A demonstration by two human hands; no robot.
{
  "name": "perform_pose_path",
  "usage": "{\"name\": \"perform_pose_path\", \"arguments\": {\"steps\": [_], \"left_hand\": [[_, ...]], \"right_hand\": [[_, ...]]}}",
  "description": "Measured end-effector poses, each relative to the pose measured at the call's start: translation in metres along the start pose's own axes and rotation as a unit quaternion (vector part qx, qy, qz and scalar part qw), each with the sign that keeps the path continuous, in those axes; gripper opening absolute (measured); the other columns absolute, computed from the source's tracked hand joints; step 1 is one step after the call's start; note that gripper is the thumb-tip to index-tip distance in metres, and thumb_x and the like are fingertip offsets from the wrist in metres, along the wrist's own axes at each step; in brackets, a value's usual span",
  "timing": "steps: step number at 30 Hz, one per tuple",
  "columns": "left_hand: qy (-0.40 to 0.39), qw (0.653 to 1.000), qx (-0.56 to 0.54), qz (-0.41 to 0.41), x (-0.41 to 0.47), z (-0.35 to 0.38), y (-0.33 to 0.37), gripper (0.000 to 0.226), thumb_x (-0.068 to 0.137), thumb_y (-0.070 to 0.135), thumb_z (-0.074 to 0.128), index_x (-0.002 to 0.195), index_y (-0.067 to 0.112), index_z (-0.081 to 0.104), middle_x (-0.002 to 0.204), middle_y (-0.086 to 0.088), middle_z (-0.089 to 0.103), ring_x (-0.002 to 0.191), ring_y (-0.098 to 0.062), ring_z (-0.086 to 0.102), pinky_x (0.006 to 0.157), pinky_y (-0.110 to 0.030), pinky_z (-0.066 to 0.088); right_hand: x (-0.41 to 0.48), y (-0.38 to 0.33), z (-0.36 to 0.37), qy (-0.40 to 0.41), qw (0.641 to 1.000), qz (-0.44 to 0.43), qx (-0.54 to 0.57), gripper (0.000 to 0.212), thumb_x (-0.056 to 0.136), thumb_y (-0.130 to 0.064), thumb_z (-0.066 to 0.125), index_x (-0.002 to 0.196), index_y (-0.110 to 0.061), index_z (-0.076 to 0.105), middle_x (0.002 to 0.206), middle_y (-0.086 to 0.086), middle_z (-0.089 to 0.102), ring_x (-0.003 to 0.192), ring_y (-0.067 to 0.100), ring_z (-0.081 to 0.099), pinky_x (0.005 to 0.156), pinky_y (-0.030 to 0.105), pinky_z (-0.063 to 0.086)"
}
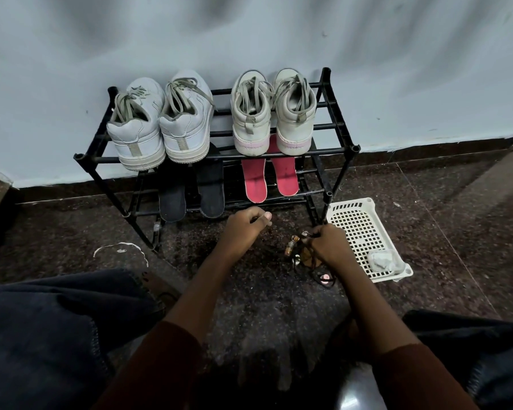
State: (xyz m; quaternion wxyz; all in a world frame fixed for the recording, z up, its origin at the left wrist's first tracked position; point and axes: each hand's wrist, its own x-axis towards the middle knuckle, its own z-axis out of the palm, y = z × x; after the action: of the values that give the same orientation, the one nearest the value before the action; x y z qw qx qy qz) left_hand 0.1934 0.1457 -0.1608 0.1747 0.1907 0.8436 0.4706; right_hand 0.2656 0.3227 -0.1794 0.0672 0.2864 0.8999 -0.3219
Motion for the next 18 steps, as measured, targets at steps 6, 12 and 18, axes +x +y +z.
{"name": "perform_pose_path", "arguments": {"steps": [6, 12, 18], "left_hand": [[0.006, 1.0, 0.011, 0.005, 0.001, 0.001, 0.003, 0.022, 0.095, 0.037, 0.051, 0.082, 0.022, 0.062, 0.079, 0.008, 0.062, 0.071, -0.009, 0.056, 0.066, -0.027, 0.039], [-0.037, 0.998, 0.044, 0.004, 0.001, 0.012, 0.005, 0.027, 0.096, 0.036, 0.048, 0.094, 0.015, 0.065, 0.089, 0.002, 0.064, 0.081, -0.013, 0.057, 0.069, -0.028, 0.04], [-0.044, 0.998, 0.043, -0.005, -0.001, 0.011, 0.005, 0.029, 0.097, 0.04, 0.046, 0.085, 0.018, 0.062, 0.083, 0.002, 0.065, 0.071, -0.007, 0.054, 0.061, -0.022, 0.037]], "right_hand": [[0.001, -0.003, -0.006, -0.027, 0.999, -0.02, 0.04, 0.019, 0.083, -0.017, 0.066, 0.099, -0.009, 0.071, 0.091, 0.012, 0.069, 0.089, 0.021, 0.064, 0.062, 0.016, 0.038], [-0.013, -0.036, -0.01, -0.042, 0.969, -0.148, 0.194, 0.01, 0.082, -0.012, 0.067, 0.089, -0.013, 0.073, 0.081, -0.001, 0.07, 0.077, 0.009, 0.063, 0.068, 0.018, 0.046], [-0.01, -0.034, -0.009, -0.031, 0.987, -0.132, 0.082, 0.012, 0.086, -0.015, 0.063, 0.078, -0.007, 0.067, 0.073, 0.008, 0.063, 0.069, 0.016, 0.055, 0.052, 0.016, 0.036]]}}
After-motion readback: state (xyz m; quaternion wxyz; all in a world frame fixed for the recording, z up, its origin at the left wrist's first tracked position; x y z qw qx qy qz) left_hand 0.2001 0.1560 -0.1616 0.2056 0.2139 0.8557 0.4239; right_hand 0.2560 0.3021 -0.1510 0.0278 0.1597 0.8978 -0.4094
